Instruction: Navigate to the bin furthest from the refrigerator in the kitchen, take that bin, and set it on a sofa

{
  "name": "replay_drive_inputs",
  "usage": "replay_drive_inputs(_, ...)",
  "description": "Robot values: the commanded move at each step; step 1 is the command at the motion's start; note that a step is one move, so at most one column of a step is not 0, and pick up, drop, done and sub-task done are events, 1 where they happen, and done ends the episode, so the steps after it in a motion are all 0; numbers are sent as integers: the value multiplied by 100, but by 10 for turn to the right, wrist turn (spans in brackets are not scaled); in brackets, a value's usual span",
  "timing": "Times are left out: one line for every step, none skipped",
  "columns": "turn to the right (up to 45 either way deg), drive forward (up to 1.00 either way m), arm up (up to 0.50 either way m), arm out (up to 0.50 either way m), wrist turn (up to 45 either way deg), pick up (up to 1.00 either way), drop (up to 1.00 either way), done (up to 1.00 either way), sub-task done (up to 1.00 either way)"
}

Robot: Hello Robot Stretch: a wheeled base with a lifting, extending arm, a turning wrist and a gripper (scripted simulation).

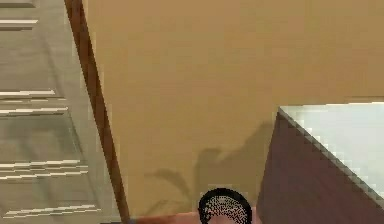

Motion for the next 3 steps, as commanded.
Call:
replay_drive_inputs(-450, 0, 0, 0, 0, 0, 0, 0, 0)
replay_drive_inputs(-270, 0, 0, 0, 0, 0, 0, 0, 0)
replay_drive_inputs(0, 0, 32, 0, 0, 0, 0, 0, 0)
